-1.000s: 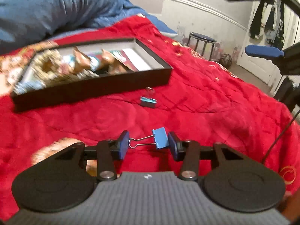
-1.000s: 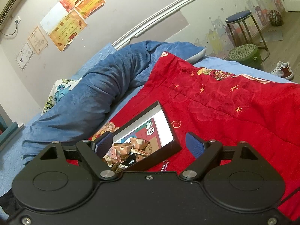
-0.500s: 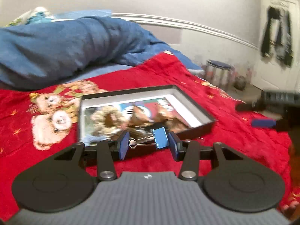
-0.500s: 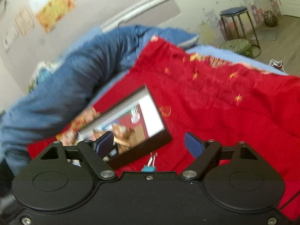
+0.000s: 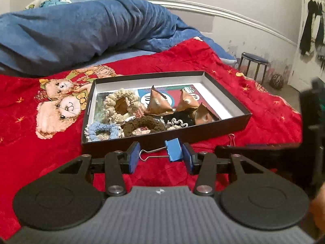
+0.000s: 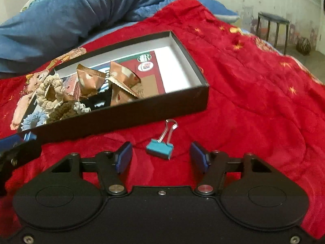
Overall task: Organize objects
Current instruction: 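Carry the clip toward the box with the left tool while the right tool approaches the second blue clip, then close the right tool on the second blue binder clip, then carry both blue binder clips over the box interior with both tools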
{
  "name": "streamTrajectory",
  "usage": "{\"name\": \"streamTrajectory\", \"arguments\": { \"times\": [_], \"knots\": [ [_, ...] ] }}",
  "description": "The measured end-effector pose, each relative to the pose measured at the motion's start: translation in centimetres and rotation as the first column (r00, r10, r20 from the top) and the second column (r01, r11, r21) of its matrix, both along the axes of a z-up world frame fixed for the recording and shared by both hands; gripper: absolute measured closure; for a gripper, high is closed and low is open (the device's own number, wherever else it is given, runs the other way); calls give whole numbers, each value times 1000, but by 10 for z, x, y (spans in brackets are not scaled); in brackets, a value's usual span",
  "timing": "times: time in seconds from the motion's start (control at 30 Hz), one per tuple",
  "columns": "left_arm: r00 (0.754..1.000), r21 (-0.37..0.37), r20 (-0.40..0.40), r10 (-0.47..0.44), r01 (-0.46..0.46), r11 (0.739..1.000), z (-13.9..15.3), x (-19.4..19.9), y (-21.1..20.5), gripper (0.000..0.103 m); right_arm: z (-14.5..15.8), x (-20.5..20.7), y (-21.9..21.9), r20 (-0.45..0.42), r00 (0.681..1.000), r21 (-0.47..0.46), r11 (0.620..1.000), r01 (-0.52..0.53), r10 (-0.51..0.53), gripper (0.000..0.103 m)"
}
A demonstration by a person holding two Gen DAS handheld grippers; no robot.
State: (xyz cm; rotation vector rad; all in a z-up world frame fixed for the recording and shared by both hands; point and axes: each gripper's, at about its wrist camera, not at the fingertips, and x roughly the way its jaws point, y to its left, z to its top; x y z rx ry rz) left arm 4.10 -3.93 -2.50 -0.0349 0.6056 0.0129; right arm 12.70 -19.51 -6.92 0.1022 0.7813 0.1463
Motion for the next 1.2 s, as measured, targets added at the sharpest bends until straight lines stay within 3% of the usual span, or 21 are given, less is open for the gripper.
{"name": "streamTrajectory", "arguments": {
  "times": [0.1, 0.2, 0.27, 0.43, 0.67, 1.0, 1.2],
  "knots": [
    [1000, 31, -6, -10, 10, 999, -1, -1, -5, 54, -3, 5, 4, 14, 1000, 8, 1000, 10, -10, 40],
    [1000, 15, -13, -4, 5, 1000, -2, 1, -2, 54, -5, 4, 13, 30, 1000, -45, 999, 4, -3, 45],
    [1000, 5, -28, 6, -6, 1000, -2, 4, 1, 54, -5, 2, 16, 32, 999, -58, 998, -8, 10, 59],
    [999, -19, -38, 33, -34, 999, -1, 8, 8, 54, -5, 1, 19, 36, 999, -70, 997, -28, 30, 75],
    [999, -79, -15, 44, -45, 996, 5, 9, 19, 54, 1, 0, 14, 44, 999, -6, 1000, -10, 11, 76],
    [997, -101, 14, 79, -77, 992, 8, 15, 30, 54, 30, -17, 7, 193, 981, 198, 980, -11, -28, 75],
    [996, -132, 17, 90, -87, 987, 8, 19, 38, 54, 33, -14, 3, 214, 976, 281, 960, -13, -49, 75]
  ]
}}
